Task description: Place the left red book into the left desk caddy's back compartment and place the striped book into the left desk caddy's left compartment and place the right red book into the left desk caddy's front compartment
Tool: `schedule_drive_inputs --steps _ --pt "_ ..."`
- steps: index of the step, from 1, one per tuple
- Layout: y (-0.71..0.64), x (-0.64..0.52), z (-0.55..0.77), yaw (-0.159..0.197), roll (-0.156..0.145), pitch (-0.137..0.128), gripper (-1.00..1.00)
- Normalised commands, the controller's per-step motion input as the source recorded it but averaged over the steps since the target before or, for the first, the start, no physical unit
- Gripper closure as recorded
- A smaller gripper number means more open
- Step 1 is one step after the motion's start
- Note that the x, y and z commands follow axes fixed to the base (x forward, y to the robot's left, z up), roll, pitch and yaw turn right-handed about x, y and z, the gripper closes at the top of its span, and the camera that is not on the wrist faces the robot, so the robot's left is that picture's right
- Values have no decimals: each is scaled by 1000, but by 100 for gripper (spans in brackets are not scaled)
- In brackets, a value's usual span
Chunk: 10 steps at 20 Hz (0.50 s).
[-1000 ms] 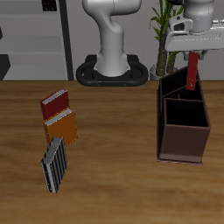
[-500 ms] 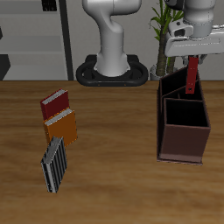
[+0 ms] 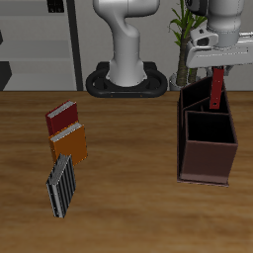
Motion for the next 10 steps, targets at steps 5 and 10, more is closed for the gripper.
schedule_drive_inputs --steps 5,10 --pt "25 39 -128 22 -3 3 100" --pt "37 34 -160 14 12 32 100"
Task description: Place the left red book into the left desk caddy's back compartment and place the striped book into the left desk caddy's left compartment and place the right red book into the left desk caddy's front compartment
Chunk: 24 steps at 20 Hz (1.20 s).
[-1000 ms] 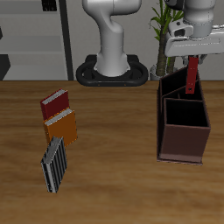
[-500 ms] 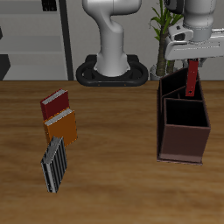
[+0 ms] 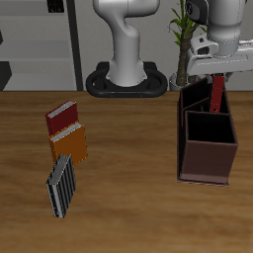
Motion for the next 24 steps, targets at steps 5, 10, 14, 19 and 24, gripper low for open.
schedule_drive_inputs --steps 5,10,14,19,24 --pt "70 12 -94 14 11 10 100" --pt "17 31 -128 21 0 13 100" --pt "-20 66 -117 -17 -2 32 100" --pt "3 26 -120 23 3 10 100" --pt "73 42 -165 18 8 21 100"
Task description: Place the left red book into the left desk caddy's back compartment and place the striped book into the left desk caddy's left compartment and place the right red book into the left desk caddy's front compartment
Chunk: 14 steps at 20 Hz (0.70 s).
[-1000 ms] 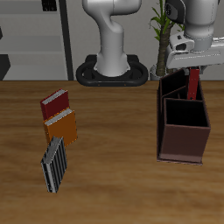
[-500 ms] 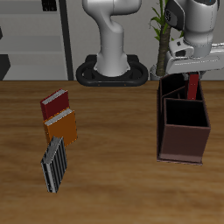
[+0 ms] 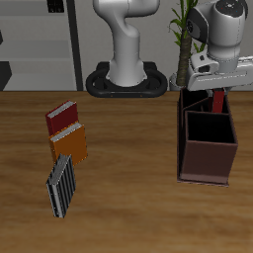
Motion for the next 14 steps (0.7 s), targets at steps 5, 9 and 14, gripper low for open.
schedule_drive_inputs --steps 5,9,14 --pt "4 65 -58 7 1 9 100" --pt "17 43 -56 10 9 7 100" --pt "33 50 -46 5 16 8 100"
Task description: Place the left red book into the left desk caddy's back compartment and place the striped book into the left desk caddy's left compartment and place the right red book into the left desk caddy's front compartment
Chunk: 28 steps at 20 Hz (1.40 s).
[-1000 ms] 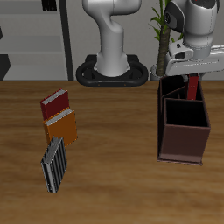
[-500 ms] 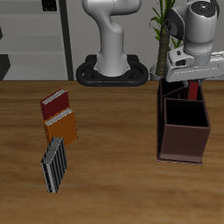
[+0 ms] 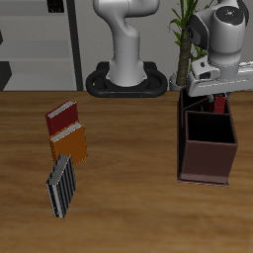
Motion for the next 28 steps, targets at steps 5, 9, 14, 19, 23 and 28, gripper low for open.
schedule_drive_inputs --steps 5,9,14,19,23,28 --pt "86 -5 -24 12 55 23 -100" --pt "-32 5 52 -5 -10 -6 -100" --pt "-36 -22 106 -20 2 -6 -100" --pt "-8 -55 153 -5 7 -26 -100" --pt "-102 -13 235 -17 -21 -38 -100" --pt "-312 47 226 -14 -36 -21 -100"
